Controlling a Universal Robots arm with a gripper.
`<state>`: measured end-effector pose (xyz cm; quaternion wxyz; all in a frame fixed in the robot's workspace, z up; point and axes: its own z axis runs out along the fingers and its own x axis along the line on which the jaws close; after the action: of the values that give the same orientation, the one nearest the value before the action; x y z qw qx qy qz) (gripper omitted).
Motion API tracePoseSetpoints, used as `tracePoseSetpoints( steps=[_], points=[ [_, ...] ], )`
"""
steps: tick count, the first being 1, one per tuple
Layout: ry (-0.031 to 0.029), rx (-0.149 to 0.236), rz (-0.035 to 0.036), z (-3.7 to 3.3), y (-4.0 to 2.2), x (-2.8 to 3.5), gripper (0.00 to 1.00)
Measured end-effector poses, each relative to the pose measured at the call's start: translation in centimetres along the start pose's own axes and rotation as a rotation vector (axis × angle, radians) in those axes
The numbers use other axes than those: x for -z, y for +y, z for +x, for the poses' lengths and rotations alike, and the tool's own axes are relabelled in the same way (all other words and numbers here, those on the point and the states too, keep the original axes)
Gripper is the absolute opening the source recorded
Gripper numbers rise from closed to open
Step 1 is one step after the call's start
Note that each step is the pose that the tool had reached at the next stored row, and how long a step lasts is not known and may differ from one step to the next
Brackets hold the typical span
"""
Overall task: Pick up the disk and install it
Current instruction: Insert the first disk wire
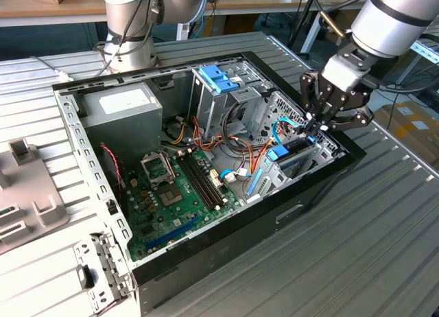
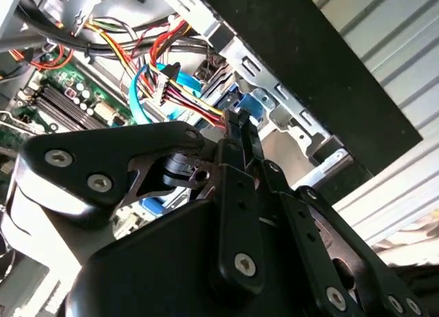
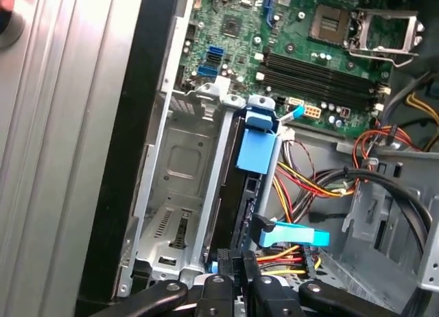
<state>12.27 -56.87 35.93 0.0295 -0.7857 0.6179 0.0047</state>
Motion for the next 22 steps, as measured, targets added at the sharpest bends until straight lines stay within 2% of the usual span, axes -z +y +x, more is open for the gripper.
tracePoseSetpoints(
  steps=[3, 6, 14, 17, 22],
  points=[
    [-0.0010, -0.002, 0.0004, -0.14, 0.62, 0.00, 0.17],
    [-0.0005, -0.017, 0.0010, -0.16, 0.70, -0.03, 0.17],
    [0.0036, -0.116, 0.0054, -0.17, 0.77, -0.19, 0.17],
    [0.0042, -0.127, 0.0060, -0.36, 1.28, -0.18, 0.17],
    [0.0053, -0.156, 0.0072, -0.68, 1.32, -0.47, 0.17]
  ],
)
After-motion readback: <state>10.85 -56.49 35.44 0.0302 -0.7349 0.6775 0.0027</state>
